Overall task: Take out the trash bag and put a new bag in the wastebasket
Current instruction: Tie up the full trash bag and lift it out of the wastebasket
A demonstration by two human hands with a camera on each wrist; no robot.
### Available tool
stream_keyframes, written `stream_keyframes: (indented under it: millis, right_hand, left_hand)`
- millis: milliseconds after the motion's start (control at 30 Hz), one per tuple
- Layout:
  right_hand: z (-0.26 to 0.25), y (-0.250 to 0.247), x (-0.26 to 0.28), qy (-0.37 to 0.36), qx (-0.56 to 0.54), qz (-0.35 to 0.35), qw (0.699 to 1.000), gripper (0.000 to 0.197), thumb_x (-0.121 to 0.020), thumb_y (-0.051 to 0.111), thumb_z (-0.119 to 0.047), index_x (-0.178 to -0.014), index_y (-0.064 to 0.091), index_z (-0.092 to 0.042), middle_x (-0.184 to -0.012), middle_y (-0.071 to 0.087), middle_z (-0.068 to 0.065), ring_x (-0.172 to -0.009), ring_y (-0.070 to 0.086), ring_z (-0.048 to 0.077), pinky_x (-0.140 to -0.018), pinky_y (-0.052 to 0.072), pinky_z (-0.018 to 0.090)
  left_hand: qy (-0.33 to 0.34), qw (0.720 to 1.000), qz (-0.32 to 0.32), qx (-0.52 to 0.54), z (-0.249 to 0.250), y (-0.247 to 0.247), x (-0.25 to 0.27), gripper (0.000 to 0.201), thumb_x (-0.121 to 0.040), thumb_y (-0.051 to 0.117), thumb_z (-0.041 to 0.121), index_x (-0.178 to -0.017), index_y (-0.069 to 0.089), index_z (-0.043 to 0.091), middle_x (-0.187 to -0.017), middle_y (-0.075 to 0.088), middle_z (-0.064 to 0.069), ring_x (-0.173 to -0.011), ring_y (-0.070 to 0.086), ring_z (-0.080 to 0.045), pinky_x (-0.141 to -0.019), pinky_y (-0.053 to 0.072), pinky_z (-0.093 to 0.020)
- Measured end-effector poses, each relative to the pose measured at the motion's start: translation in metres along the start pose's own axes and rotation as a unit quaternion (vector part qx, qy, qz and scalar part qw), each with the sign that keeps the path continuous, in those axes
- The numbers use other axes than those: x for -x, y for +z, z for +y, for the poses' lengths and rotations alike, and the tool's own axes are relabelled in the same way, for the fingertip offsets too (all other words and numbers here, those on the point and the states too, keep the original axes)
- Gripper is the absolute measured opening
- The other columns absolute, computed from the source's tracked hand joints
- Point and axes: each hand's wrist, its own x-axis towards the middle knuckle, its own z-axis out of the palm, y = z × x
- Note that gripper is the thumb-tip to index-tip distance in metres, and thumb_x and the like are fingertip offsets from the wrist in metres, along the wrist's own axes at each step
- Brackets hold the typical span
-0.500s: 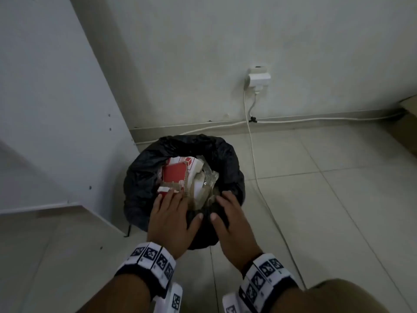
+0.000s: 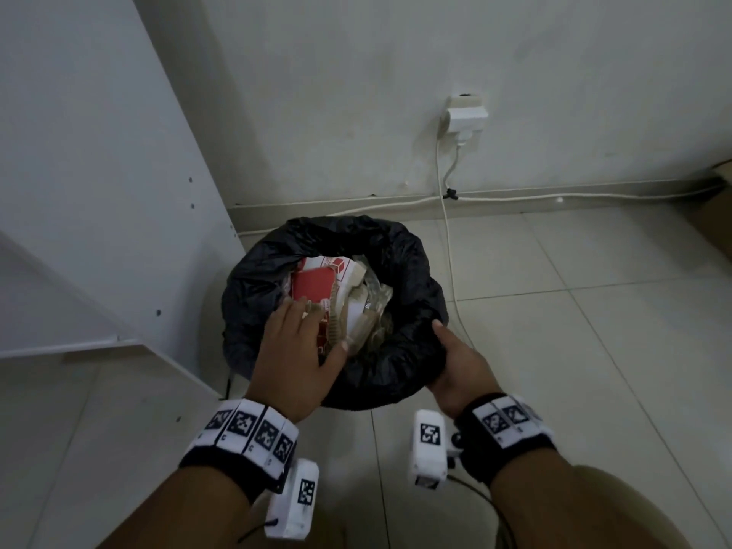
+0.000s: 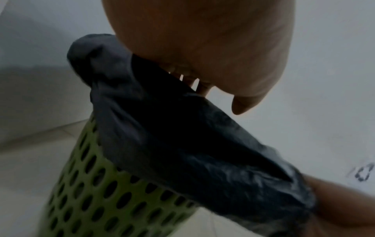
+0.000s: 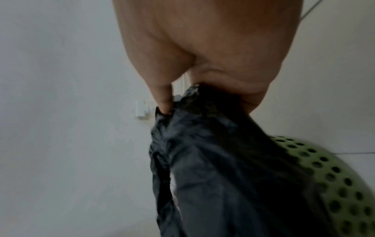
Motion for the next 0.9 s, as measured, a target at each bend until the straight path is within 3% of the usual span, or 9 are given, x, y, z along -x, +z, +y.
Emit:
stream_keyframes:
  millis: [100, 200, 300, 367, 500, 667, 767, 833, 900]
  right_hand:
    - [-0.037, 0.01, 0.013, -0.074, 0.053, 0.026, 0.996, 0.013, -0.092, 0.066, -0.017, -0.091, 0.072, -0.006, -0.11, 0.073, 0.017, -0.096, 0.071, 0.028, -0.086, 0.056, 0.04]
    - [-0.056, 0.035, 0.046, -0.199, 0.128, -0.013, 0.972, 0.013, -0.094, 0.063, -0.015, -0.085, 0.068, -0.007, -0.09, 0.073, 0.01, -0.083, 0.068, 0.02, -0.068, 0.055, 0.03]
    - [-0.044, 0.056, 0.069, -0.296, 0.299, -0.066, 0.905, 0.015, -0.095, 0.063, -0.022, -0.09, 0.073, -0.012, -0.088, 0.074, 0.005, -0.082, 0.07, 0.014, -0.072, 0.057, 0.026]
    - [-0.026, 0.057, 0.064, -0.328, 0.346, -0.027, 0.879, 0.02, -0.096, 0.057, -0.033, -0.091, 0.071, -0.021, -0.092, 0.073, 0.001, -0.089, 0.069, 0.016, -0.08, 0.057, 0.034]
    - [-0.005, 0.041, 0.027, -0.18, 0.067, 0.152, 0.969, 0.031, -0.093, 0.048, -0.037, -0.101, 0.07, -0.015, -0.106, 0.071, 0.013, -0.097, 0.068, 0.031, -0.089, 0.056, 0.055]
    - [0.001, 0.022, 0.0, 0.142, -0.095, 0.032, 0.985, 0.071, -0.093, 0.043, -0.06, -0.137, 0.054, -0.005, -0.139, 0.054, 0.023, -0.13, 0.049, 0.041, -0.099, 0.043, 0.053]
    - [-0.009, 0.033, -0.003, 0.173, -0.074, 0.069, 0.98, 0.062, -0.098, 0.049, -0.045, -0.14, 0.048, 0.001, -0.143, 0.05, 0.024, -0.137, 0.042, 0.038, -0.108, 0.035, 0.047]
    - [-0.017, 0.029, -0.009, 0.176, -0.024, -0.019, 0.984, 0.079, -0.081, 0.071, -0.05, -0.14, 0.051, -0.001, -0.142, 0.053, 0.024, -0.135, 0.045, 0.039, -0.114, 0.033, 0.049]
    - [-0.035, 0.023, -0.009, 0.178, -0.01, -0.044, 0.983, 0.065, -0.085, 0.066, -0.052, -0.123, 0.065, 0.0, -0.128, 0.063, 0.026, -0.123, 0.056, 0.039, -0.104, 0.042, 0.053]
  left_hand:
    - [-0.021, 0.996, -0.022, -0.086, -0.008, -0.001, -0.009, 0.079, -0.084, 0.027, 0.068, -0.14, 0.051, 0.017, -0.158, 0.037, -0.015, -0.151, 0.019, -0.035, -0.124, 0.015, -0.052]
    - [-0.049, 0.993, -0.043, -0.103, -0.01, 0.003, -0.013, 0.092, -0.082, 0.017, 0.076, -0.147, 0.042, 0.015, -0.163, 0.028, -0.015, -0.154, 0.013, -0.032, -0.125, 0.01, -0.05]
    - [-0.06, 0.991, -0.037, -0.112, -0.009, 0.007, -0.012, 0.096, -0.084, 0.016, 0.078, -0.151, 0.038, 0.013, -0.163, 0.028, -0.015, -0.154, 0.015, -0.03, -0.125, 0.009, -0.048]
    - [-0.066, 0.99, -0.04, -0.118, -0.009, 0.008, -0.012, 0.095, -0.085, 0.018, 0.078, -0.151, 0.037, 0.013, -0.162, 0.03, -0.014, -0.153, 0.019, -0.03, -0.125, 0.012, -0.048]
    - [-0.058, 0.989, -0.035, -0.128, -0.01, 0.009, -0.012, 0.096, -0.085, 0.021, 0.079, -0.149, 0.04, 0.01, -0.159, 0.036, -0.016, -0.151, 0.026, -0.032, -0.124, 0.018, -0.05]
    - [-0.053, 0.989, -0.034, -0.136, -0.009, 0.01, -0.012, 0.098, -0.085, 0.018, 0.079, -0.15, 0.039, 0.009, -0.159, 0.037, -0.016, -0.15, 0.027, -0.032, -0.123, 0.019, -0.05]
    - [-0.052, 0.989, -0.034, -0.132, -0.009, 0.009, -0.012, 0.097, -0.086, 0.018, 0.079, -0.15, 0.04, 0.009, -0.157, 0.039, -0.015, -0.15, 0.028, -0.032, -0.123, 0.02, -0.051]
    - [-0.052, 0.99, -0.032, -0.13, -0.009, 0.009, -0.012, 0.095, -0.086, 0.02, 0.078, -0.149, 0.041, 0.009, -0.156, 0.041, -0.015, -0.149, 0.029, -0.032, -0.122, 0.021, -0.051]
    - [-0.051, 0.989, -0.034, -0.133, -0.009, 0.009, -0.013, 0.093, -0.087, 0.022, 0.077, -0.148, 0.042, 0.01, -0.156, 0.042, -0.014, -0.149, 0.03, -0.032, -0.122, 0.022, -0.051]
